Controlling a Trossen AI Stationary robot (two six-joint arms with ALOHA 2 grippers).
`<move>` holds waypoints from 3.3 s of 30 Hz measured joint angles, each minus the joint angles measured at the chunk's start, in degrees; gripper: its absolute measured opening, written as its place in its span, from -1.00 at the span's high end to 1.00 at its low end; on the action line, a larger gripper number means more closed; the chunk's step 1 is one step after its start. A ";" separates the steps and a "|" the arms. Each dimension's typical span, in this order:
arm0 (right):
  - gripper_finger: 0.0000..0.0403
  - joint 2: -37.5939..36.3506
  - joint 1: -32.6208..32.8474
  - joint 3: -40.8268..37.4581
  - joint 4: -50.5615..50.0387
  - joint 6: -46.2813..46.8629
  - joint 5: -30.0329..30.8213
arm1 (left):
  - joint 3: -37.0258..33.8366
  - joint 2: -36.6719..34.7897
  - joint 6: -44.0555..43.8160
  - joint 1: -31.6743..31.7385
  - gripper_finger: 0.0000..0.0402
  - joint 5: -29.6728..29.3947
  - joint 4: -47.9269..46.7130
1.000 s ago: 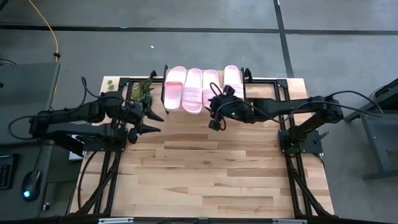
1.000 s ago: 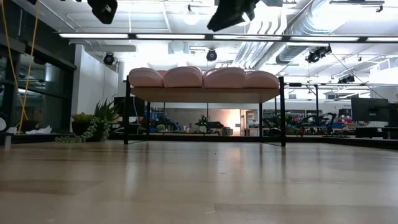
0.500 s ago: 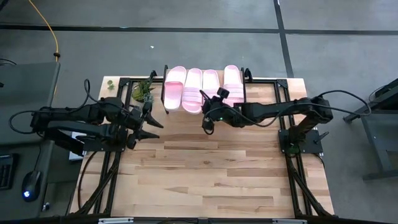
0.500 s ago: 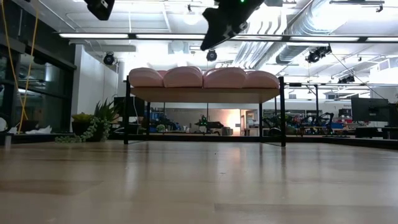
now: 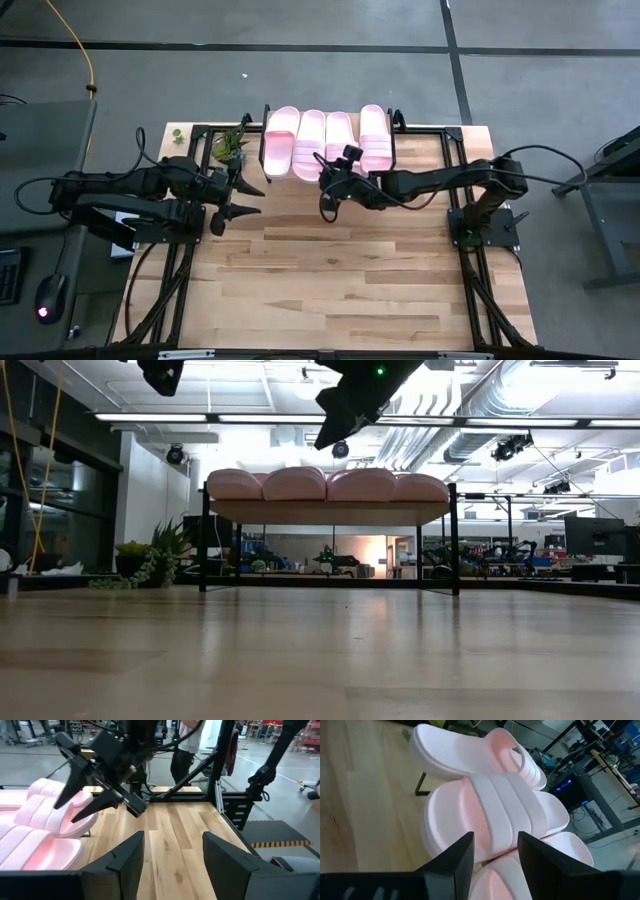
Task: Pick and place slides into the shelf
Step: Adjust the pink slide
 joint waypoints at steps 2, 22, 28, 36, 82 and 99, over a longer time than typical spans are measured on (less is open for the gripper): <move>0.29 0.55 0.06 0.02 0.55 -0.55 1.04 | 0.00 -0.01 -0.05 0.00 0.08 -0.60 0.03; 0.29 5.77 0.23 0.00 7.04 -9.41 6.11 | 0.00 0.00 0.04 -0.02 0.08 -0.61 0.16; 0.29 5.77 -0.13 0.00 9.48 -12.34 7.31 | 0.00 0.00 0.04 -0.01 0.08 -0.61 0.33; 0.29 5.77 -0.87 0.00 9.82 -12.40 6.07 | 0.00 0.00 0.02 -0.02 0.08 -0.60 0.35; 0.31 10.71 -2.80 0.04 17.02 -14.76 12.72 | 0.00 0.00 -0.37 -0.02 0.08 -0.13 0.90; 0.97 10.73 -2.80 0.02 16.80 -9.42 9.09 | 0.00 0.00 -0.37 -0.02 0.08 -0.13 0.92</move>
